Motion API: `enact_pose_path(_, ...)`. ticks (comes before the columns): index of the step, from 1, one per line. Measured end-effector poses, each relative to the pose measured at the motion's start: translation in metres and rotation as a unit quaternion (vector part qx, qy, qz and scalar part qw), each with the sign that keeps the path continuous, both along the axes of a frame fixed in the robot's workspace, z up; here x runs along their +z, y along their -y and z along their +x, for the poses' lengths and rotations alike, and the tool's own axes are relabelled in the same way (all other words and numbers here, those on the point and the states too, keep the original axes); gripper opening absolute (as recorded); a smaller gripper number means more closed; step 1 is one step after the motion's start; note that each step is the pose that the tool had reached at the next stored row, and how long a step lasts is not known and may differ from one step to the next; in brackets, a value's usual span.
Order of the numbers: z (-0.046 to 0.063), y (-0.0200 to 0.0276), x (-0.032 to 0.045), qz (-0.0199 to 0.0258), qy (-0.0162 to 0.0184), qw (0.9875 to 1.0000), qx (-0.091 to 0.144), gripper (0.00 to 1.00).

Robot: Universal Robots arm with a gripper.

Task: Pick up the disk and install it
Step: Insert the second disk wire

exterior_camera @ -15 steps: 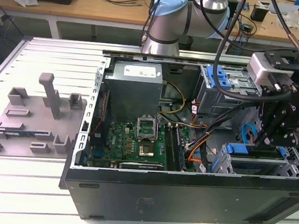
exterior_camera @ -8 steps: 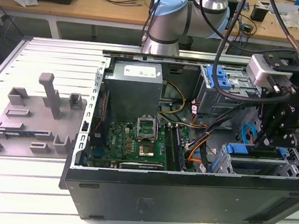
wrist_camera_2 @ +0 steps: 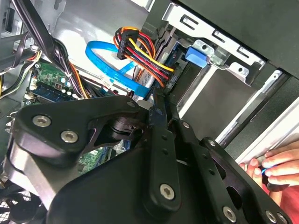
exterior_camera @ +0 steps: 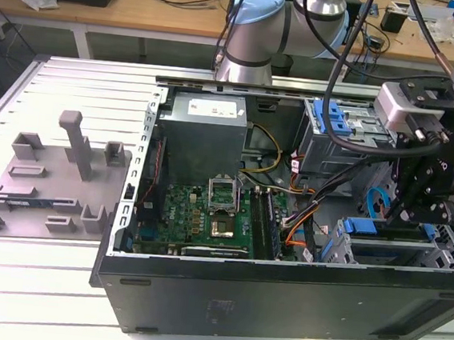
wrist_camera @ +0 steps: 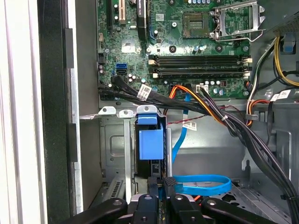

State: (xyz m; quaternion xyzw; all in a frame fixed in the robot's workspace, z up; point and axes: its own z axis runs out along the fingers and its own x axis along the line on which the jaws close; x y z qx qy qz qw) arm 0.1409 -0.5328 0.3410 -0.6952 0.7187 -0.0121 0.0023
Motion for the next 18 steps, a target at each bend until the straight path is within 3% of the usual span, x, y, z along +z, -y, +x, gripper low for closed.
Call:
enact_pose_path(2,0.000,-0.0005,0.0023,-0.0003,0.0000,1.0000,0.000,0.17)
enact_pose_path(3,0.000,-0.0007,0.0038,-0.0003,0.0000,1.0000,0.000,0.24)
enact_pose_path(16,-0.003,-0.0047,0.0246,-0.0017,0.0000,1.0000,0.000,0.24)
enact_pose_path(18,-0.003,-0.0055,0.0251,-0.0052,0.0000,1.0000,0.000,0.24)
